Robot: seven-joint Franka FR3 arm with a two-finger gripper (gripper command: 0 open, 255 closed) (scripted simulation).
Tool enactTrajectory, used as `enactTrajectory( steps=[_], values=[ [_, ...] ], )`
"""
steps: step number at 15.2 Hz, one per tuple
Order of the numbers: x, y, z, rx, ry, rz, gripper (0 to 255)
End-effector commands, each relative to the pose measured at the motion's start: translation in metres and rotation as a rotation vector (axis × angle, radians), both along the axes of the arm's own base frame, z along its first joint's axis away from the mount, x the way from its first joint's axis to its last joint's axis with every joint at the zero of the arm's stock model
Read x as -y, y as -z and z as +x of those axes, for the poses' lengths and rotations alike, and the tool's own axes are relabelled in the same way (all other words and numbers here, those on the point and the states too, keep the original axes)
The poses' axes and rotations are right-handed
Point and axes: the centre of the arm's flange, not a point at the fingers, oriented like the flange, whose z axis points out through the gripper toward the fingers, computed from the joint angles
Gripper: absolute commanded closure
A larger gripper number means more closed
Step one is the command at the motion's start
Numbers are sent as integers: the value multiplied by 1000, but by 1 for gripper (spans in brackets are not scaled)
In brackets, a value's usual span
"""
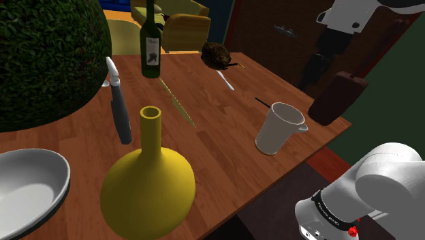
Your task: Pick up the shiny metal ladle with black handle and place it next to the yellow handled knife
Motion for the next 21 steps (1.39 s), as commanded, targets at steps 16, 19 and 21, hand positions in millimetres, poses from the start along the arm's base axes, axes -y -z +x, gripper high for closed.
enactTrajectory(
  steps=[16, 19, 21],
  values=[
    [132, 140, 44, 125, 84, 49, 0],
    [159, 168, 54, 150, 101, 59, 0],
    [176, 187, 61, 166, 112, 66, 0]
  ],
)
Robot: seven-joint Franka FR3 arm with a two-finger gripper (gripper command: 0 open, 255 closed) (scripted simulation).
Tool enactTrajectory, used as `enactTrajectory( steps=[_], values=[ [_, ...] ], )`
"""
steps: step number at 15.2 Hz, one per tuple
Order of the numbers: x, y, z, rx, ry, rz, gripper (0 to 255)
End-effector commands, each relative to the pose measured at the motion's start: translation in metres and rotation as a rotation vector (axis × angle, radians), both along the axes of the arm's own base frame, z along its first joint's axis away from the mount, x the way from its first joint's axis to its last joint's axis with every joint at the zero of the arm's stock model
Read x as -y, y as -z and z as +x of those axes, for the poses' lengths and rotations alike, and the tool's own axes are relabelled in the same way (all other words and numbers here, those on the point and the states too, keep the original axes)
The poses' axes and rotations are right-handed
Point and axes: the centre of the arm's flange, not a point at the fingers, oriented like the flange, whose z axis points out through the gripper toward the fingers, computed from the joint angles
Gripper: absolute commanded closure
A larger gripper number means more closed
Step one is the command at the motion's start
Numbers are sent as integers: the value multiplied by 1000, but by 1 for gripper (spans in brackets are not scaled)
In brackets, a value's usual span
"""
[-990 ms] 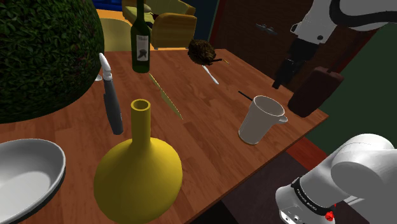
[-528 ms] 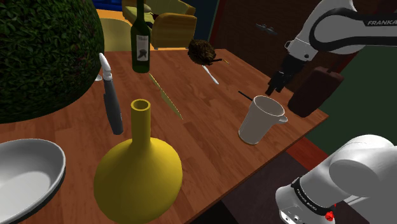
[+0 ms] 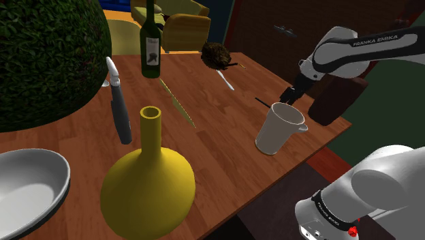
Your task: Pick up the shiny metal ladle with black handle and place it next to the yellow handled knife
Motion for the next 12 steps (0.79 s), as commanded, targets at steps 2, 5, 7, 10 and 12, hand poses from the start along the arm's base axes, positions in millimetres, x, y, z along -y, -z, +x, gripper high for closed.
enactTrajectory(
  steps=[2, 5, 7, 10, 12],
  values=[
    [23, 23, 11, 25, 15, 7, 0],
    [21, 39, 13, 25, 15, 7, 0],
    [20, 49, 14, 25, 15, 7, 0],
    [19, 63, 15, 25, 15, 7, 0],
    [19, 63, 15, 25, 15, 7, 0]
  ],
)
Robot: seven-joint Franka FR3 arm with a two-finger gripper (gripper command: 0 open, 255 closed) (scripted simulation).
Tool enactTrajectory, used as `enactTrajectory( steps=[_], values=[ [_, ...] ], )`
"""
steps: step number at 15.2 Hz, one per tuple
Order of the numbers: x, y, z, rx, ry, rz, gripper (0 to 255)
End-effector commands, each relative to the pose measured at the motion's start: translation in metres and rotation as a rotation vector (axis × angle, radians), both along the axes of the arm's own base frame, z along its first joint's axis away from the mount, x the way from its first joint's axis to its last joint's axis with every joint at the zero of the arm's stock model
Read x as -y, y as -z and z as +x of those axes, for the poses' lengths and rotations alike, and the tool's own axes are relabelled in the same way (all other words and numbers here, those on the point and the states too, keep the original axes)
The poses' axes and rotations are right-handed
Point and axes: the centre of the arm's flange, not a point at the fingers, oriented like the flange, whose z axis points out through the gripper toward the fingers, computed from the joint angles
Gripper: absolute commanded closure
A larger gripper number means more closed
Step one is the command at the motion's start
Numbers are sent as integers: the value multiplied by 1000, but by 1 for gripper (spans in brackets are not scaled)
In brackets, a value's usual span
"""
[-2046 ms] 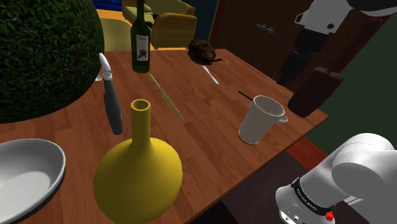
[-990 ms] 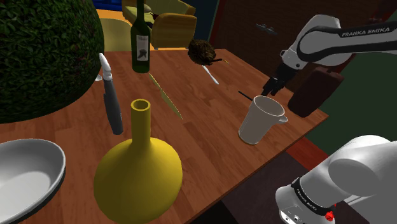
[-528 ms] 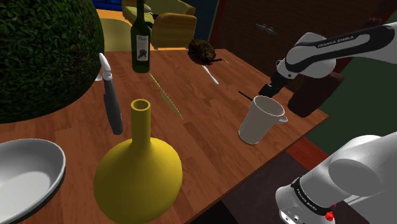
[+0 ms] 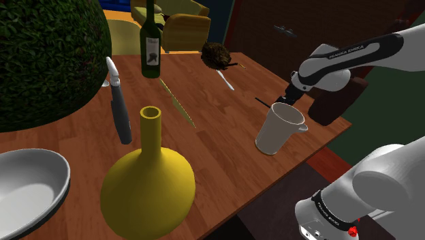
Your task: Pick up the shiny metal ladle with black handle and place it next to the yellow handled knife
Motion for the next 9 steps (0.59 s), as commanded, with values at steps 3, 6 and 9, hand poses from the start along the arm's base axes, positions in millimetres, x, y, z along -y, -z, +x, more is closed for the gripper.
enactTrajectory(
  steps=[3, 6, 9],
  values=[
    [0, 1, 0, 0, 0, 0, 0],
    [0, 1, 0, 0, 0, 0, 255],
    [0, 1, 0, 0, 0, 0, 255]
  ],
)
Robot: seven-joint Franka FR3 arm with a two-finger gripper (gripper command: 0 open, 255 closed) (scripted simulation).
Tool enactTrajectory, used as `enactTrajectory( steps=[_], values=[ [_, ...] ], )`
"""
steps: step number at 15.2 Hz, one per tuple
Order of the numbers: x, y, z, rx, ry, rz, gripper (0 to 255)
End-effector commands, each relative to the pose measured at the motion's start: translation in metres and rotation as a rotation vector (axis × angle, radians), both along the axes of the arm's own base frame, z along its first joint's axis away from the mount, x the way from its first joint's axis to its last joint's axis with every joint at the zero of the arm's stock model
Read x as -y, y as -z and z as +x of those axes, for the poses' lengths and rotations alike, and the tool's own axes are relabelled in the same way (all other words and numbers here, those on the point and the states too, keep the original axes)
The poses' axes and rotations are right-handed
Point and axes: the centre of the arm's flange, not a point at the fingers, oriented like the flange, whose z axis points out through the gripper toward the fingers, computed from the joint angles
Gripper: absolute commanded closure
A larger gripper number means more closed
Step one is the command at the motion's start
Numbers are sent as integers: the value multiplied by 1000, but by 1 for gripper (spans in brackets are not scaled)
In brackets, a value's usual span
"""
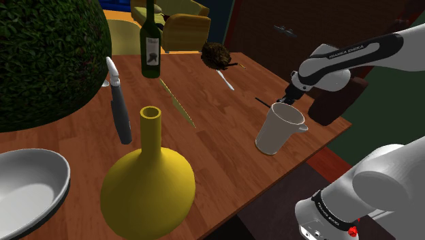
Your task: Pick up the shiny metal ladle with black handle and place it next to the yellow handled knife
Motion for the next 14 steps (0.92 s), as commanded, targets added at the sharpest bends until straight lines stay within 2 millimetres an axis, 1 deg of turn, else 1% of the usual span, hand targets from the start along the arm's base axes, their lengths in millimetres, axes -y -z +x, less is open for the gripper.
enactTrajectory(
  steps=[1, 6, 14],
  values=[
    [-1, 1, 0, -3, -1, 1, 255],
    [-1, 1, 0, -2, -1, 1, 255],
    [-1, -41, 0, -2, -1, 1, 255]
  ],
)
